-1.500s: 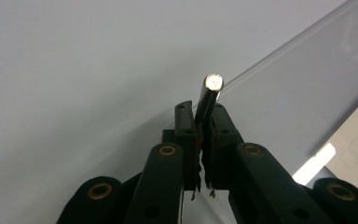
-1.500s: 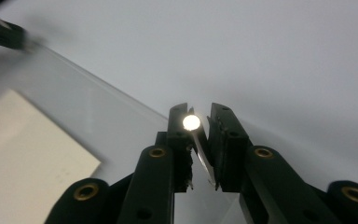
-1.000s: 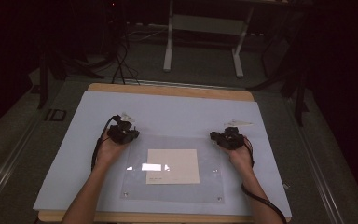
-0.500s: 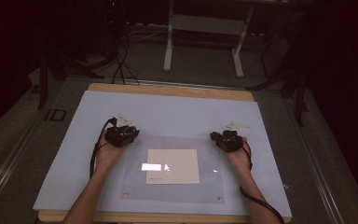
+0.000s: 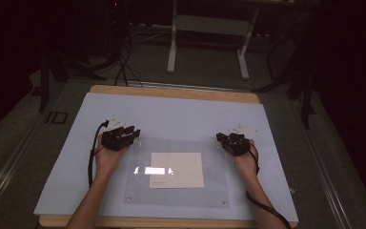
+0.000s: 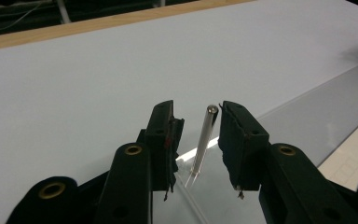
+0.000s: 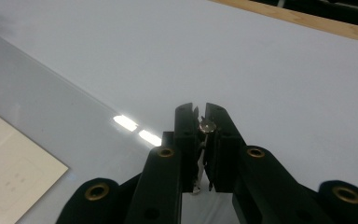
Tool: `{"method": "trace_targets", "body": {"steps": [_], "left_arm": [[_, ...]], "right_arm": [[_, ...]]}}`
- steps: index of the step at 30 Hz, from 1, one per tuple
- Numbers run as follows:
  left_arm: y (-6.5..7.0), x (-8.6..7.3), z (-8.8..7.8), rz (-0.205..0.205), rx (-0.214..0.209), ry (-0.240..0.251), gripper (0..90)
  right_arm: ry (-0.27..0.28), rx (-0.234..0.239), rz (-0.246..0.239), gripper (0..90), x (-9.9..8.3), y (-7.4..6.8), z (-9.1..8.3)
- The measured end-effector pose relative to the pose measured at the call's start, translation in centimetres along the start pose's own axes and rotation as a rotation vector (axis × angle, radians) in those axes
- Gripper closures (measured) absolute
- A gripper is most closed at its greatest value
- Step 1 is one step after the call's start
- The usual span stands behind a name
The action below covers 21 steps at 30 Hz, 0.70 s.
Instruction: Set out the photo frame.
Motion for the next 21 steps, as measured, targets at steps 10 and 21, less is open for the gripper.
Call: {"method": "trace_targets", "body": {"steps": [10, 21], "left_arm": [[0.63, -0.85, 0.59, 0.025, -0.033, -0.004, 64.6], [0.62, -0.84, 0.76, 0.008, -0.019, 0.017, 76.9]], "right_arm": [[0.011, -0.005, 0.016, 84.0, -0.11, -0.08, -0.01], [0.047, 0.0, 0.036, 83.6, -0.56, -0.23, -0.96]]}}
Point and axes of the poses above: each handheld gripper's, and its own axes: z roughly forward along the jaws, x roughly out of its top, y roughly to its right, the point moved 1 cm from there along z, roughly forward along the jaws, and after that the axes turned 8 degrees about x, right-handed, at the moved point
